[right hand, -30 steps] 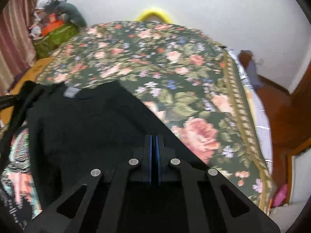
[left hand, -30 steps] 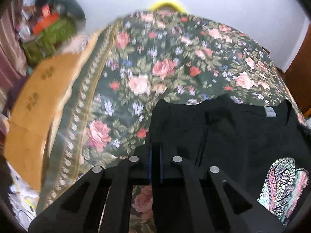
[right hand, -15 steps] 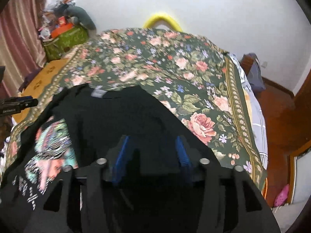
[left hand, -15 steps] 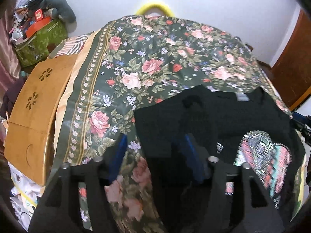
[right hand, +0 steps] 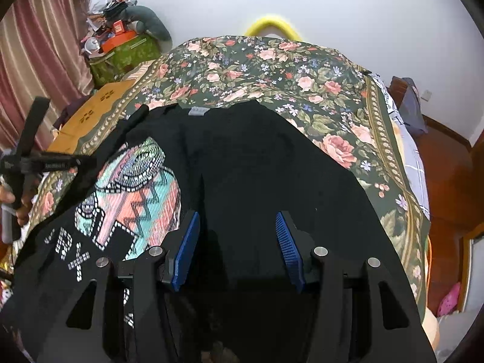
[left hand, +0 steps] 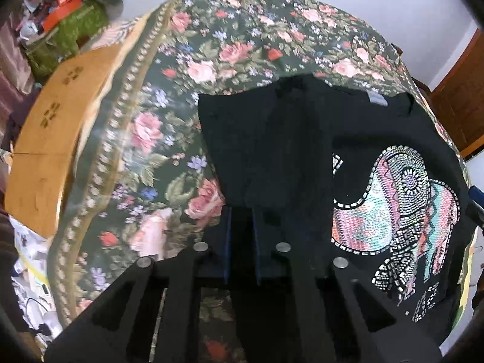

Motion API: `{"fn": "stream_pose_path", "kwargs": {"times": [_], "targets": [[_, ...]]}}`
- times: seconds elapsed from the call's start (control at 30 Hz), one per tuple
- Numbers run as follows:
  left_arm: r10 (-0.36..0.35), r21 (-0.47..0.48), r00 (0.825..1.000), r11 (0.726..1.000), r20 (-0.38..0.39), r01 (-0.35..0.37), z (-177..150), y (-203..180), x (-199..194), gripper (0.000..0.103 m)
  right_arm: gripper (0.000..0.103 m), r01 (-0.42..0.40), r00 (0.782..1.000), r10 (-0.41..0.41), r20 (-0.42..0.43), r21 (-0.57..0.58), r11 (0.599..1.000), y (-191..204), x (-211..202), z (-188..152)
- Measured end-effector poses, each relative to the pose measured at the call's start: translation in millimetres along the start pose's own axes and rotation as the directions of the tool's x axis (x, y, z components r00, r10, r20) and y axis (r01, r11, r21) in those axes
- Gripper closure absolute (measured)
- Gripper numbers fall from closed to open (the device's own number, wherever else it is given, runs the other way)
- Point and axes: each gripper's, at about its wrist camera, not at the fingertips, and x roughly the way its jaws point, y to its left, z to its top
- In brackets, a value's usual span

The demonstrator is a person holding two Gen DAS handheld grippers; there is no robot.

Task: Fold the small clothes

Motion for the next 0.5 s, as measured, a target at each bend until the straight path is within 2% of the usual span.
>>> {"fn": "stream_pose_path", "kwargs": {"times": [0.13, 0.2, 0.37, 0.47, 0.5], "targets": [[-0.035, 0.029, 0.998, 0.999, 0.056, 0.033, 0, -6, -25, 0.095, 0.055, -0.011, 1.0, 0.011, 0.008, 0.008, 1.0, 0, -4, -4], [-0.031, 0.046, 0.996, 0.999, 0.079, 0.027, 1, -14, -36, 0.095, 0.055, -0.015, 1.0, 0.015, 0.007, 0.015, 1.0, -2, -5, -5], [-0.009, 0.135, 0.99, 0.991, 0.142, -0.011, -1, -41, -58, 0.094, 0.055, -0.015, 1.0, 0.015, 0.006, 0.022, 1.0, -2, -9, -10], [0.038, 0.191, 0.987, 0.979, 0.158, -0.069, -6, -56, -60, 0.094, 0.055, -0.018, 1.0, 0.018, 0.01, 0.03, 0.999, -4, -14, -14], [0.055, 0.197, 0.986, 0.977, 0.158, -0.086, -7, -58, -60, 0.091, 0.055, -0.018, 1.0, 0.018, 0.012, 0.03, 0.999, -4, -16, -15]]}}
